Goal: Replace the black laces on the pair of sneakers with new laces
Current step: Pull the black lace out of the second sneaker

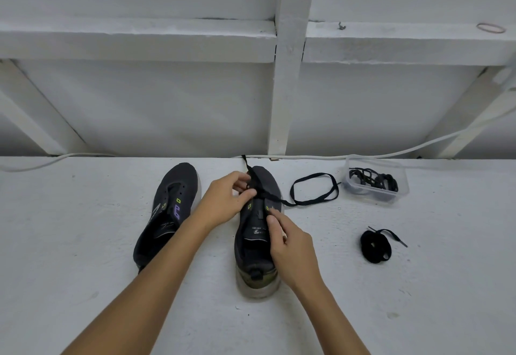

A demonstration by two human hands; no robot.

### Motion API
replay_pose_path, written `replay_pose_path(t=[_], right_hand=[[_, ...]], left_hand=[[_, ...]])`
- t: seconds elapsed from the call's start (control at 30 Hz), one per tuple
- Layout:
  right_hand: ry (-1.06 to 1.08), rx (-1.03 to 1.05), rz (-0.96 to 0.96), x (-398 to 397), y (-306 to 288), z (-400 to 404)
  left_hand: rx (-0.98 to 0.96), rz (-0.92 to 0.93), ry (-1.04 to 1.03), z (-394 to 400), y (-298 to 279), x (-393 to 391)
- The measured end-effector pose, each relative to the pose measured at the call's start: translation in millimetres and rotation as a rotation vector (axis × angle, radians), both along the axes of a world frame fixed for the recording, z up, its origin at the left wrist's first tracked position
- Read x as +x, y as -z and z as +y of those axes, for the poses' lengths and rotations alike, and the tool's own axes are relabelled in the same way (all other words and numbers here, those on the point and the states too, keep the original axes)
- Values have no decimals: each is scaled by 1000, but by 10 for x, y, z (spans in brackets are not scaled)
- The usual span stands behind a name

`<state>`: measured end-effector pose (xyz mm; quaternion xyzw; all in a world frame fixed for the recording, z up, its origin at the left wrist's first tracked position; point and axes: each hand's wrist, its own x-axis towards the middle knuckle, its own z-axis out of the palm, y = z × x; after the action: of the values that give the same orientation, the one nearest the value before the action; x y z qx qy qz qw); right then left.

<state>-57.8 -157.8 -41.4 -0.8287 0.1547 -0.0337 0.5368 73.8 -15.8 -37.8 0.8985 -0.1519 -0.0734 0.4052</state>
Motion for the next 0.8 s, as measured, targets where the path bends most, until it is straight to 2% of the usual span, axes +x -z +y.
replay_pose_path(t=[0.13,0.27,0.43,0.5,0.6,0.7,0.8], right_hand=[[24,33,22,-6,1,18],[42,33,32,2,8,46],[47,76,42,-5,5,23],[41,69,40,-1,9,18],[33,58,44,4,5,18],[13,61,50,21,8,9],[23,52,41,38,17,18]], left_hand=[[30,-43,-57,-16,14,0],[114,2,-21,-76,-66,89],[-2,166,6,-15,-75,87],[13,139,-7,23,-62,102],[-119,130,-116,35,-105,149],[-137,31,-222,40,-99,139],[-162,134,-260,59,-23,91]])
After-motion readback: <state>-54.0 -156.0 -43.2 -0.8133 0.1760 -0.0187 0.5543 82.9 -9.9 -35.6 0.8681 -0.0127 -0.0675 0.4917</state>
